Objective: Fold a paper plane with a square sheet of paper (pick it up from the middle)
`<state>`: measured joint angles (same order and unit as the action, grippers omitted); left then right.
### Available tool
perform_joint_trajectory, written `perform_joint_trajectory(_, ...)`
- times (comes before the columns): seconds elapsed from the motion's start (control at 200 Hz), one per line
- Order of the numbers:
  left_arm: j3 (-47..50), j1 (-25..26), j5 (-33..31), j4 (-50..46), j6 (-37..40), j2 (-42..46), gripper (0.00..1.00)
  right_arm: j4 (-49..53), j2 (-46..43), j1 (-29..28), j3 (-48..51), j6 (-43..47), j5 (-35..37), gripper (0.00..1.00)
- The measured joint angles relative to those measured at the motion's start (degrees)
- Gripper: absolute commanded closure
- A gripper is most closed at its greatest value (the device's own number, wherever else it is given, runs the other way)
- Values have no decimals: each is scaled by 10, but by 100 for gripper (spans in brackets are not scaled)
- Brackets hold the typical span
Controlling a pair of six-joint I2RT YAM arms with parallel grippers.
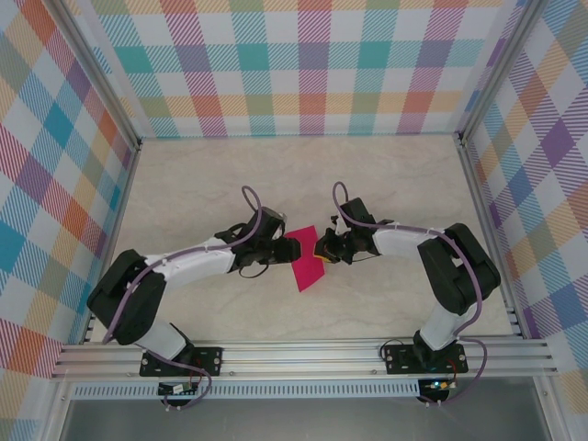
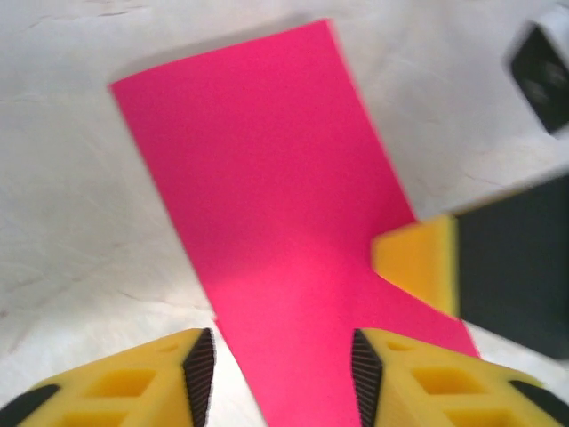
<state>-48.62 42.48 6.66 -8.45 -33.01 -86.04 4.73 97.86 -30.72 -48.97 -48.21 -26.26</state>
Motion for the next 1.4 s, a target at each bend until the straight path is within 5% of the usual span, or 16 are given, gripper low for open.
perform_joint_trajectory(0.28, 19, 143, -104, -28, 39, 47, 38, -10, 0, 0, 0, -46, -4, 92)
perform_joint_trajectory(0.635, -97, 246, -243, -84, 75, -86, 36, -13, 0, 0, 2, -67, -4, 91)
perform_joint_trajectory(0.965, -139, 269, -343, -128, 64, -134, 59, -16, 0, 3, 5, -67, -4, 91)
perform_joint_trajectory(1.4, -139, 269, -379, -141, 55, -133, 97, -15, 0, 4, 5, -66, -4, 89)
